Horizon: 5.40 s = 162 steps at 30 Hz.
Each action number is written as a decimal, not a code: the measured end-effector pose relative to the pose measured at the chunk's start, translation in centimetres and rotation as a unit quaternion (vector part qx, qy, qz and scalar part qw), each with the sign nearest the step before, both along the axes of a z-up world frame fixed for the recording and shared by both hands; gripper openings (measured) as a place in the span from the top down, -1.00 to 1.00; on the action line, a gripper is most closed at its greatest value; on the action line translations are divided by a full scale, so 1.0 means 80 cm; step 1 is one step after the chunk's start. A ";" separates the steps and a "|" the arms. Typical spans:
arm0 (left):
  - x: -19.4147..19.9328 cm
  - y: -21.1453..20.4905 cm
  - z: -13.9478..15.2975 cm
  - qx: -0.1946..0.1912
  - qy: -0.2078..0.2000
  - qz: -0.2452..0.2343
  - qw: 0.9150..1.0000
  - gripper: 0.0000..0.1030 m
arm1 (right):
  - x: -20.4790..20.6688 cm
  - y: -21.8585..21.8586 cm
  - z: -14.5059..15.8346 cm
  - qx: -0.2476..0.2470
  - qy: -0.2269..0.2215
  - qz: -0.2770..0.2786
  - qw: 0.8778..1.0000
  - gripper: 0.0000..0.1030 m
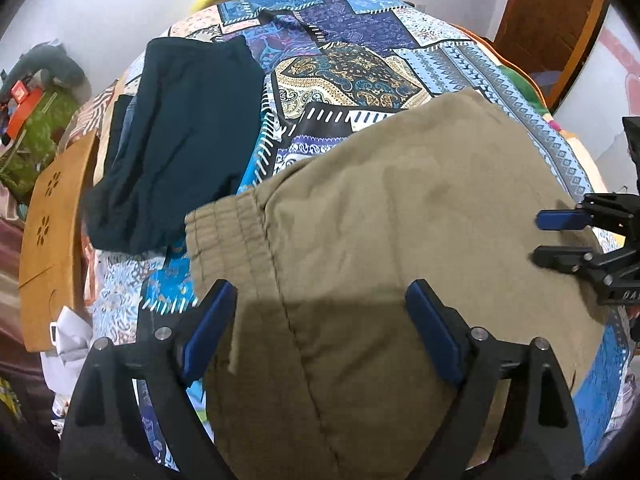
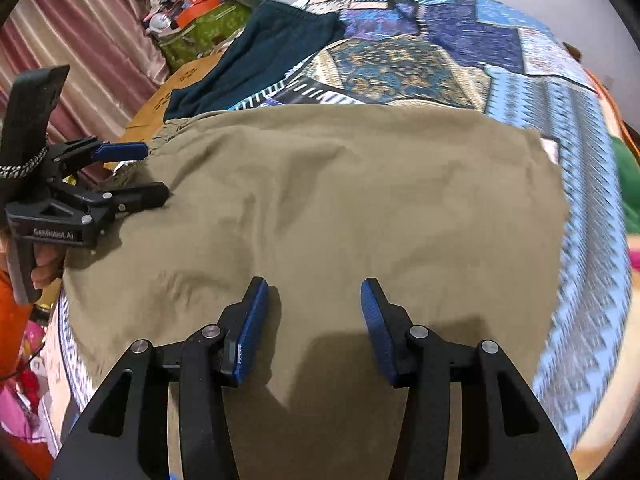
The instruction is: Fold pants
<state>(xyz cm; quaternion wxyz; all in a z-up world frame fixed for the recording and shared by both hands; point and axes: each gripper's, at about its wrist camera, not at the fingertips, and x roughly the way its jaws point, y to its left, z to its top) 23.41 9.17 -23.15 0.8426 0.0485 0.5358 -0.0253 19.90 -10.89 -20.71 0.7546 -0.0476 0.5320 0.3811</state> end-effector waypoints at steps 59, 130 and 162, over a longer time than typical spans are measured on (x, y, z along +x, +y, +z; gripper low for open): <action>-0.099 0.037 -0.003 -0.326 0.008 0.138 0.935 -0.93 | -0.081 0.012 0.023 0.030 -0.093 -0.028 0.995 -0.25; -0.076 -0.078 0.139 -0.077 -0.152 -0.024 0.985 -0.33 | -0.110 -0.077 0.010 0.055 -0.057 -0.112 0.991 -0.29; 0.148 -0.067 -0.066 0.171 0.011 -0.063 0.983 -0.98 | -0.094 -0.095 0.013 0.021 -0.074 -0.120 0.990 -0.30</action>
